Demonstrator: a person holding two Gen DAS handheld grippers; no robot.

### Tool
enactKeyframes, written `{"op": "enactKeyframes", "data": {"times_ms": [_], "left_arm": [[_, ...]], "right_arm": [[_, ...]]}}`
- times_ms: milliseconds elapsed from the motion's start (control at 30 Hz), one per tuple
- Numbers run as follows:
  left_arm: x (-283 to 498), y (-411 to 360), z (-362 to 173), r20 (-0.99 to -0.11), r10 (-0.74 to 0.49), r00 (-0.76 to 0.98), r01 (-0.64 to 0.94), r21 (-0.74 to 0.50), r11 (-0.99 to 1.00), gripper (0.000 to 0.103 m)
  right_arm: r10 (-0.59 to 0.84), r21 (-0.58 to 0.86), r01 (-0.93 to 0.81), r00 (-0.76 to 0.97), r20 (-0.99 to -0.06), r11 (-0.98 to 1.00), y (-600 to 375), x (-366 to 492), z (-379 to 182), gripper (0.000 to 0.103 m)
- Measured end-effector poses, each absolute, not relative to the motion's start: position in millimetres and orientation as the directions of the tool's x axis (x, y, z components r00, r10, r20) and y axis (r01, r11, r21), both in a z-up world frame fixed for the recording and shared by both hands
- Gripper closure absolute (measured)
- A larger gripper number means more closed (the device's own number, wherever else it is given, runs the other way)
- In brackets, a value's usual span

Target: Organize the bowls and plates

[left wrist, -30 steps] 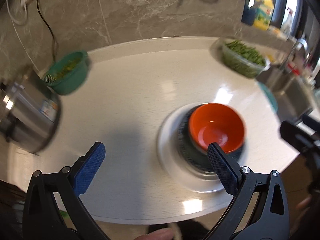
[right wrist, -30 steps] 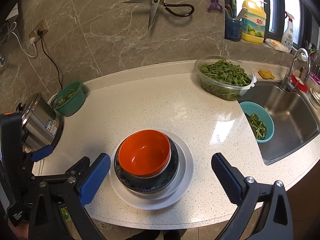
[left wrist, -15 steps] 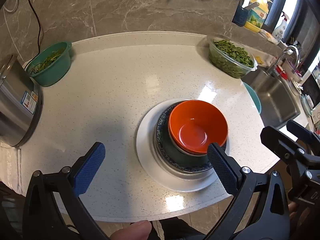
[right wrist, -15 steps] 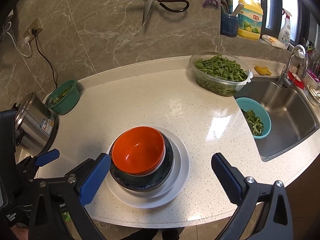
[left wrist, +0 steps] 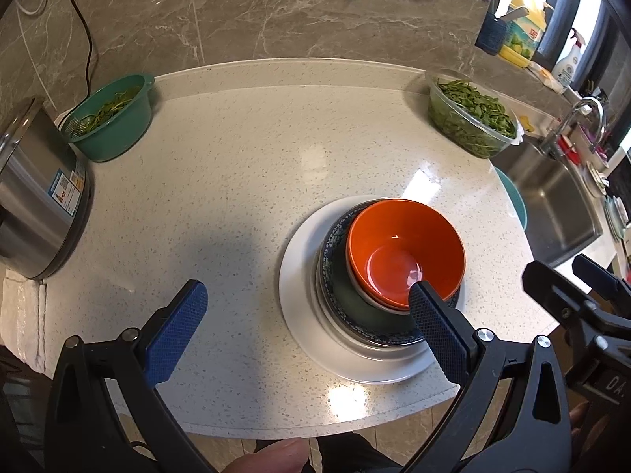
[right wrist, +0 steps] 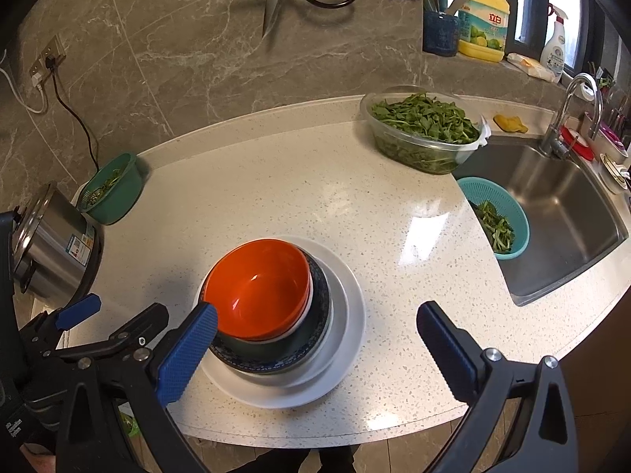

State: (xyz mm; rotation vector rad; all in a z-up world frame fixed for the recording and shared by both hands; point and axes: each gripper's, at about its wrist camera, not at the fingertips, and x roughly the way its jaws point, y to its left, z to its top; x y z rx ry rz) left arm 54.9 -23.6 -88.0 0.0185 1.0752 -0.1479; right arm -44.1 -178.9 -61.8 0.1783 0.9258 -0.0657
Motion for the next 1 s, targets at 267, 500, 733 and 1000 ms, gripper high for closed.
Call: {"op": "enactKeyframes", "data": {"times_ms": [267, 500, 733, 1000], "left_arm": [[55.7, -22.6, -88.4, -0.875, -0.102, 0.473, 0.113, -0.054, 0.992, 0.000], [56.9, -20.5, -87.8, -0.874, -0.092, 0.476, 0.098, -0.052, 0.994, 0.000], [57.8, -20.4, -88.1, -0.875, -0.089, 0.476, 0.096, -0.049, 0.994, 0.000], [58.5, -23.2, -89.8, -0.877, -0.095, 0.470, 0.099, -0.054, 0.994, 0.000]], "right_arm": [[0.013, 0.121, 0.141, 0.596, -0.803, 0.983, -181.4, -43.0, -63.4, 0.000], [0.006, 0.117, 0.148, 0.595, -0.804, 0.982, -185.0, -40.8, -63.7, 0.000], [0.004, 0.116, 0.151, 0.592, -0.806, 0.982, -187.5, -39.2, -63.3, 0.000], [0.004, 0.116, 0.153, 0.591, -0.807, 0.981, -188.3, -38.5, -63.7, 0.000]]}}
